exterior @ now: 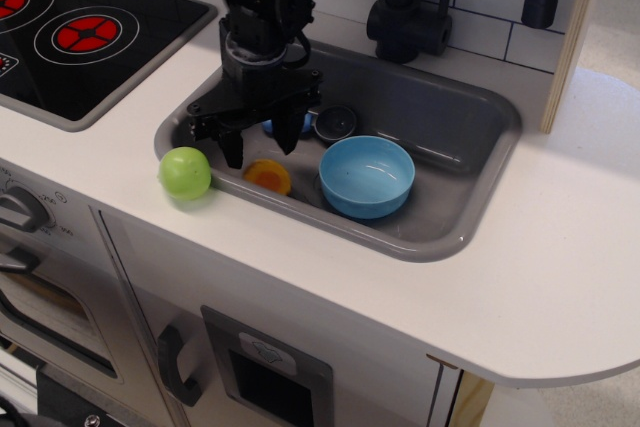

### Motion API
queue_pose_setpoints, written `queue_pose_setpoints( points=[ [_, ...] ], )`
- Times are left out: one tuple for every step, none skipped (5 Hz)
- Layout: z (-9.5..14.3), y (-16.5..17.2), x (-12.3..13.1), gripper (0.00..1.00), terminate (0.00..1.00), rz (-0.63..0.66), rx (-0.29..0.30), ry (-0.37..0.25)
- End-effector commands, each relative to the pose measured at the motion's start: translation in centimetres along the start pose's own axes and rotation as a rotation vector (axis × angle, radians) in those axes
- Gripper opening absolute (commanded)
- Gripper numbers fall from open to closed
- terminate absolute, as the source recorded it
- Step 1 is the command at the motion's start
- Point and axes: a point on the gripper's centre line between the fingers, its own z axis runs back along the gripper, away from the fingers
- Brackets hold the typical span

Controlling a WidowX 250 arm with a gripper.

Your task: Take corn out of bowl sink

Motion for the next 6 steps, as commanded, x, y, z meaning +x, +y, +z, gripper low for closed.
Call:
queue_pose_setpoints(
  points=[
    [1.1, -0.8, 1.6, 1.00, 0.00, 0.030, 0.019, -0.043],
    [2.7, -0.8, 2.5, 1.00, 0.00, 0.056, 0.013, -0.021],
    [4.9, -1.1, 3.1, 1.00, 0.00, 0.063, -0.004, -0.010],
    [7.0, -1.1, 3.5, 1.00, 0.00, 0.042, -0.032, -0.008],
    [7.0, -1.1, 3.5, 1.00, 0.00, 0.042, -0.032, -0.008],
    [7.0, -1.1, 3.5, 1.00, 1.00, 0.042, -0.032, -0.008]
  ],
)
